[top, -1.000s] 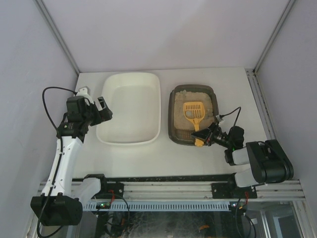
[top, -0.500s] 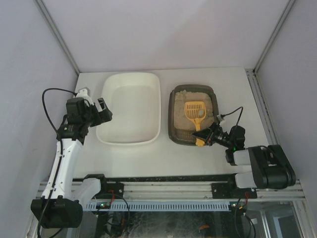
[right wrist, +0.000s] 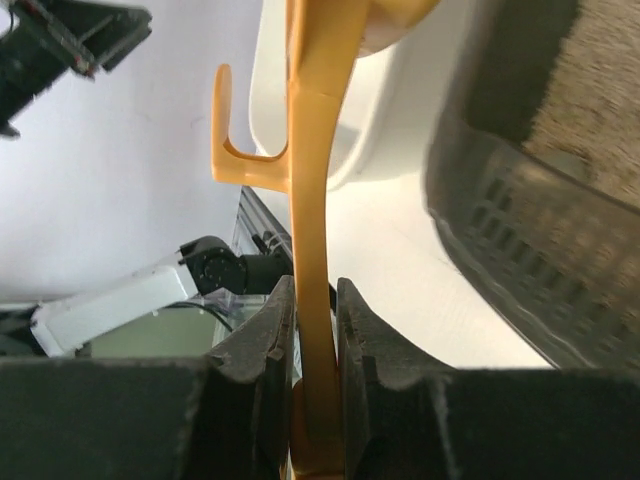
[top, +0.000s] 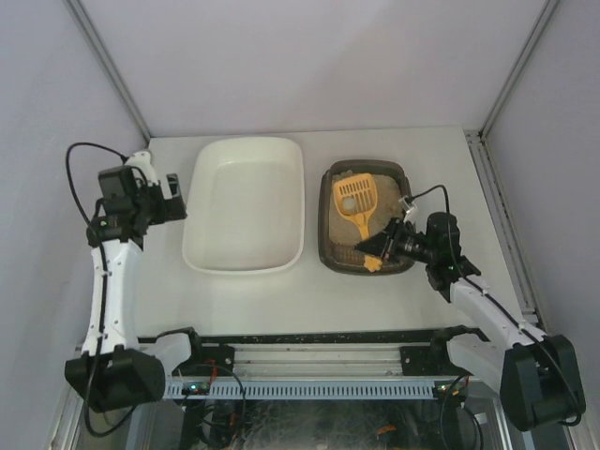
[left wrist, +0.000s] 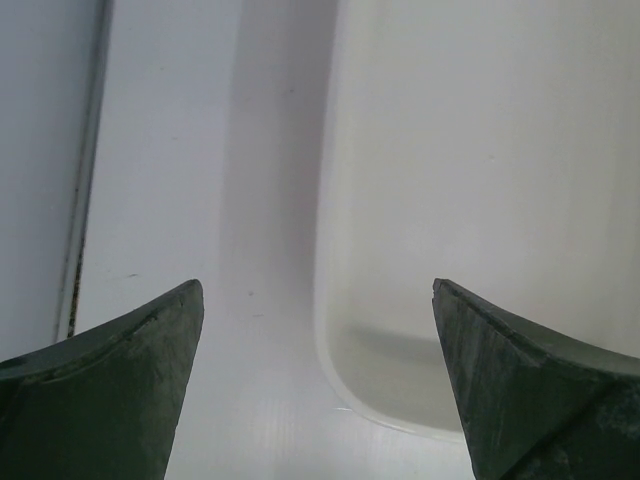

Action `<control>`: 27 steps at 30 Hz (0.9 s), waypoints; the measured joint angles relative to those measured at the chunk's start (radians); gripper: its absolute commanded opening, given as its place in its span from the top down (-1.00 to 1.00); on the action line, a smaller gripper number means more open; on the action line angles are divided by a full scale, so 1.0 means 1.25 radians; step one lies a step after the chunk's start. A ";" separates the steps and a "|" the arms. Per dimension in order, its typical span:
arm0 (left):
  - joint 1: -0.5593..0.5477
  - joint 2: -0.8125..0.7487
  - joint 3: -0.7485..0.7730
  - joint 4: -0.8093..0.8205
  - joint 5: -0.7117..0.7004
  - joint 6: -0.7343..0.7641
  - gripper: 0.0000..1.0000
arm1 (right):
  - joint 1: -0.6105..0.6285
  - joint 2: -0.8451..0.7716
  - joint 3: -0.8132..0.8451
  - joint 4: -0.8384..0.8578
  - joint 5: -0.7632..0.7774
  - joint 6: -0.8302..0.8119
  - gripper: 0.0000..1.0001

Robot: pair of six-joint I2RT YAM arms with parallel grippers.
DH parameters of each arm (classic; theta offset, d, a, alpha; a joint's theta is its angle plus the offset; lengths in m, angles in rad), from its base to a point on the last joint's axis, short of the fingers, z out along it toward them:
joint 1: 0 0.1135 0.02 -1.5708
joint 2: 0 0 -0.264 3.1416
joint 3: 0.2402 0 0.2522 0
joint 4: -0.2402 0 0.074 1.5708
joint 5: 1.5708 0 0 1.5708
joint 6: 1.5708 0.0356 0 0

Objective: Clean the litter box

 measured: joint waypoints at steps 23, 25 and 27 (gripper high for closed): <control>0.209 0.341 0.282 -0.312 0.221 0.144 -0.99 | 0.690 0.632 0.903 -0.932 0.827 -0.396 1.00; 0.209 0.351 0.286 -0.321 0.231 0.154 -1.00 | 0.736 0.659 0.940 -0.987 0.919 -0.413 1.00; 0.209 0.357 0.286 -0.332 0.246 0.165 -0.99 | 0.775 0.676 0.968 -1.028 1.001 -0.429 1.00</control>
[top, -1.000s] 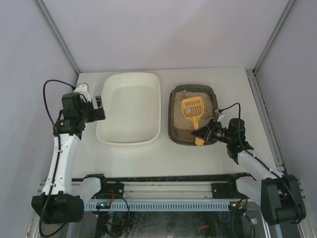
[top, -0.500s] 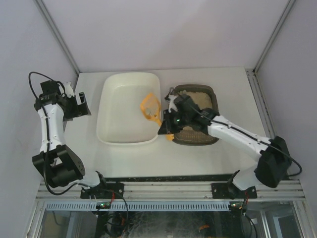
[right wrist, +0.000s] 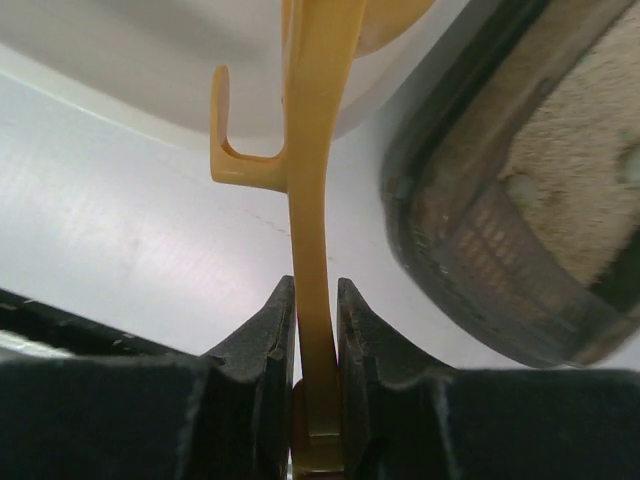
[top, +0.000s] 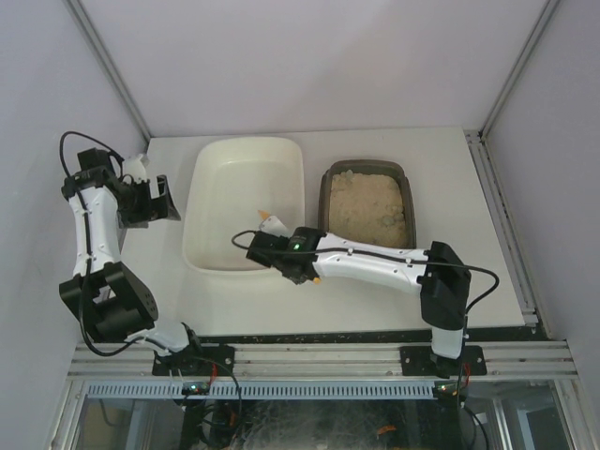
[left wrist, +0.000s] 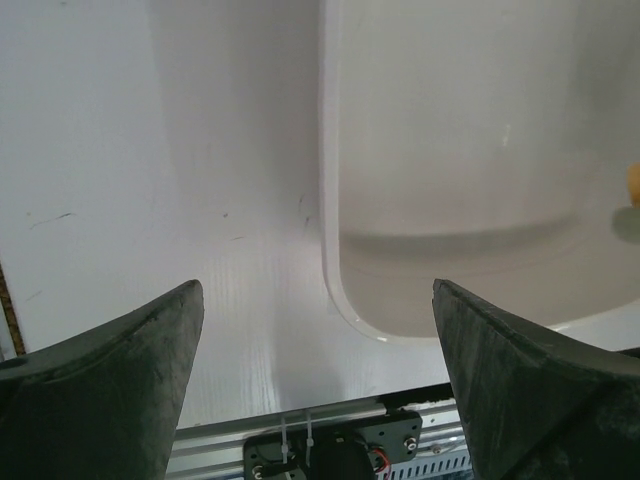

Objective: Clean the litter box

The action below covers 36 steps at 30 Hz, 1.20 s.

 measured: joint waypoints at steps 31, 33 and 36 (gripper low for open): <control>-0.086 -0.202 -0.020 0.060 0.065 -0.255 -0.99 | -0.308 -0.191 -0.016 -0.349 0.056 0.122 1.00; -0.089 -0.237 -0.024 0.081 0.071 -0.286 -1.00 | -0.330 -0.178 -0.029 -0.380 0.031 0.148 1.00; -0.089 -0.262 -0.040 0.107 0.085 -0.319 -0.99 | -0.360 -0.162 -0.055 -0.406 0.014 0.171 1.00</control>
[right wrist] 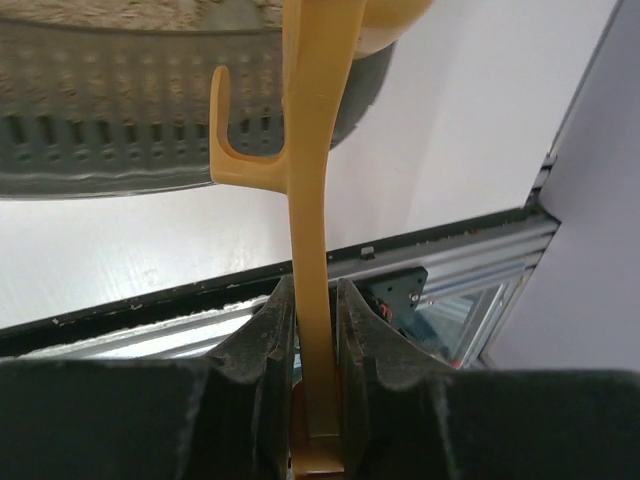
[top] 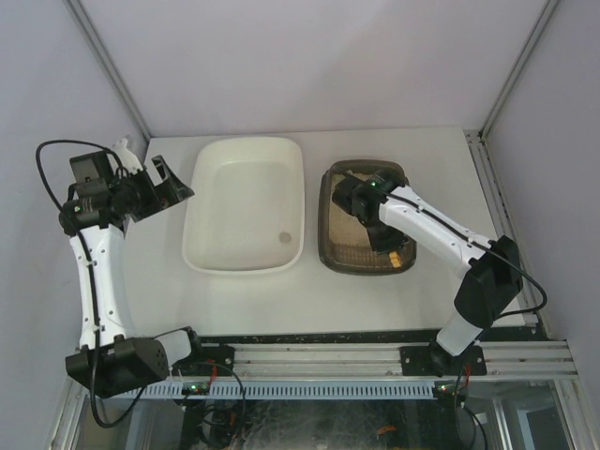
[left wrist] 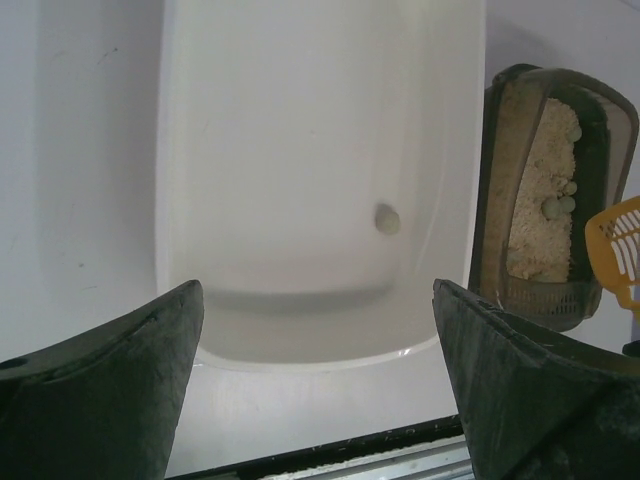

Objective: Clean the litter box

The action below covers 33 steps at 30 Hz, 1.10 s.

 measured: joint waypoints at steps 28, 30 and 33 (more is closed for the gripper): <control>-0.001 0.030 -0.125 0.057 0.034 -0.012 -1.00 | -0.060 0.219 0.045 -0.028 0.062 0.025 1.00; -0.001 0.038 -0.128 0.059 0.038 -0.011 -1.00 | -0.060 0.237 0.045 -0.025 0.057 0.024 1.00; -0.001 0.047 -0.133 0.060 0.038 -0.011 -0.99 | -0.059 0.256 0.045 -0.010 0.050 0.023 1.00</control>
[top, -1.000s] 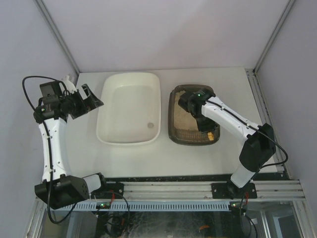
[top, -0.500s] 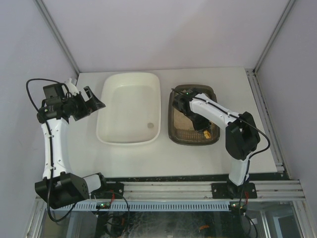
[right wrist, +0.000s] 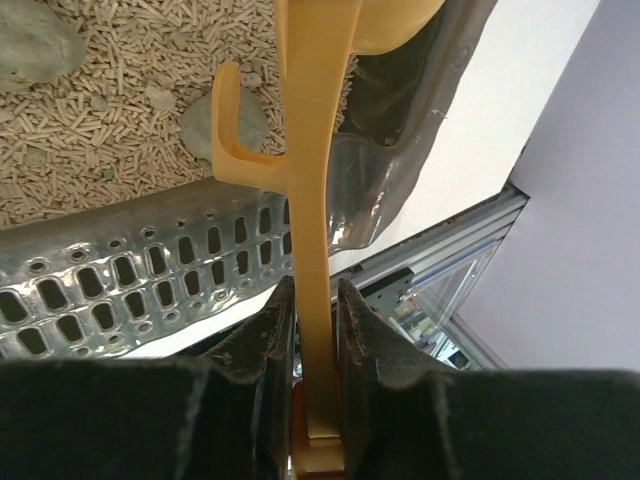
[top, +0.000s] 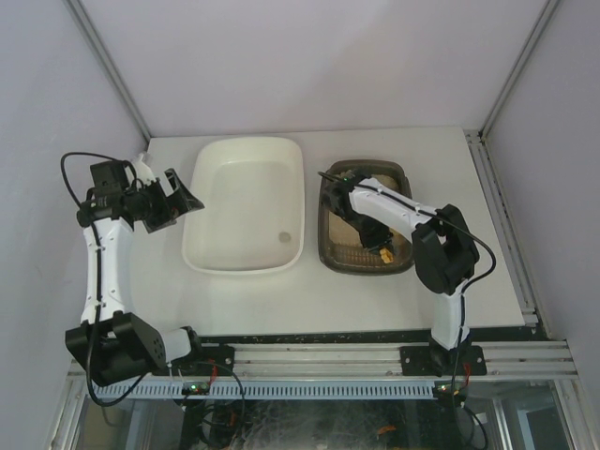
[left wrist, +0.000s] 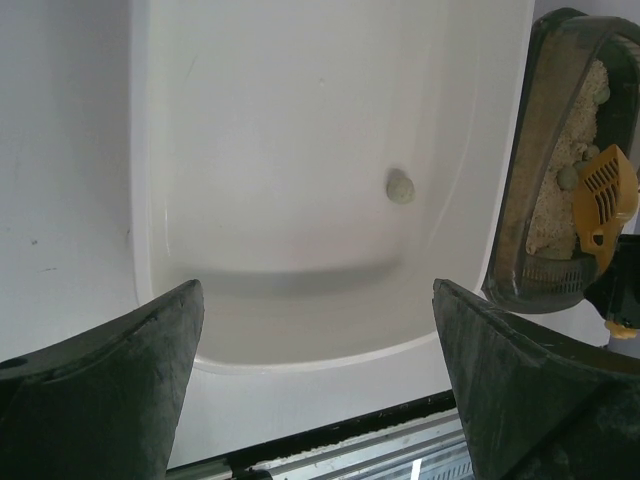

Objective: Clean the litter box

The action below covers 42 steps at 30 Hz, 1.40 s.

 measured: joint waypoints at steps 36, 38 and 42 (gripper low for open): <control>-0.004 0.059 -0.013 0.012 -0.001 0.007 -0.99 | -0.161 -0.076 -0.071 0.299 -0.402 -0.128 1.00; -0.005 0.059 -0.013 0.013 -0.001 0.007 -0.99 | -0.168 -0.082 -0.087 0.313 -0.411 -0.131 1.00; -0.007 0.059 -0.013 0.014 -0.001 0.007 -1.00 | -0.190 -0.110 -0.129 0.356 -0.443 -0.134 1.00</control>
